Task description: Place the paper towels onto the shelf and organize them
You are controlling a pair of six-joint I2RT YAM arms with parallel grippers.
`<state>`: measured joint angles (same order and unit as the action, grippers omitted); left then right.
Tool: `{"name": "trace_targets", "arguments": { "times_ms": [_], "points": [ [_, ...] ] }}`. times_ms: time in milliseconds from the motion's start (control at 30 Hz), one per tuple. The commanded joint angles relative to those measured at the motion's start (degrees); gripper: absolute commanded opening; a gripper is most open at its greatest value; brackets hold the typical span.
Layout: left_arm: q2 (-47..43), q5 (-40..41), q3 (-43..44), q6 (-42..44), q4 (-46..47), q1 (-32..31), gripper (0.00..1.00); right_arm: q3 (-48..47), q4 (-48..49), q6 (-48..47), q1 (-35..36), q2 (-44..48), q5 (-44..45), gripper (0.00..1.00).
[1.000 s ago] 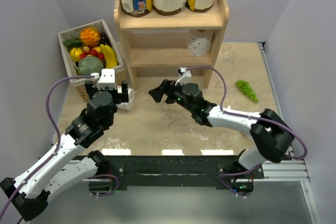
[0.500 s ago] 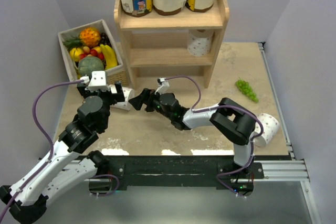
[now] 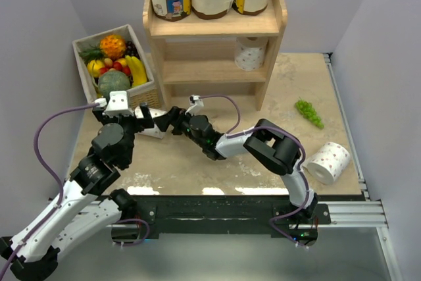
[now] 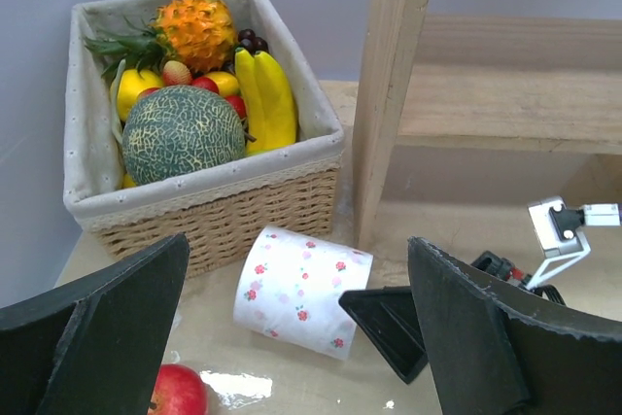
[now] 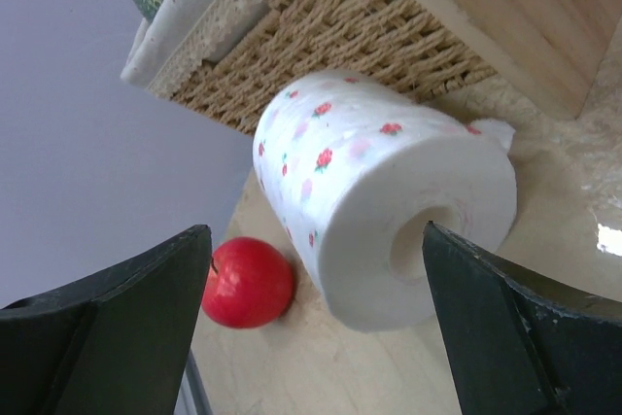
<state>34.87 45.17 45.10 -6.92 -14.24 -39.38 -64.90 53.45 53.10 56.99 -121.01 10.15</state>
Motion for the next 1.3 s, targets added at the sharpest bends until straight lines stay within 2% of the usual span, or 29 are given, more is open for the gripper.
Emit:
{"name": "trace_targets", "arguments": {
  "times_ms": [0, 200, 367, 533, 1000, 1267],
  "points": [
    [0.37, -0.08, -0.36, -1.17, 2.55, 0.26, 1.00, -4.88, 0.60, -0.89, 0.31, -1.24, 4.61, 0.92],
    [1.16, -0.34, -0.01, -1.34, 2.55, 0.26, 1.00, -6.02, -0.27, 0.32, 0.31, -2.04, 4.44, 0.87],
    [0.46, -0.17, -0.10, -1.43, 2.55, 0.26, 1.00, -4.88, -2.21, 3.94, 0.31, -3.00, 6.28, 0.88],
    [0.72, -0.34, -0.10, -1.34, 2.64, 0.26, 1.00, -6.63, -2.56, 4.12, 0.31, -5.11, 4.18, 0.87],
    [2.65, -0.61, -0.01, -1.17, 2.72, 0.26, 1.00, -9.89, 9.56, 1.21, 0.40, -10.38, -2.94, 0.78],
    [3.27, -0.69, 0.07, -1.08, 2.64, 0.26, 1.00, -10.68, 10.71, 2.01, 0.31, -12.05, -3.91, 0.76]
  ]
}}
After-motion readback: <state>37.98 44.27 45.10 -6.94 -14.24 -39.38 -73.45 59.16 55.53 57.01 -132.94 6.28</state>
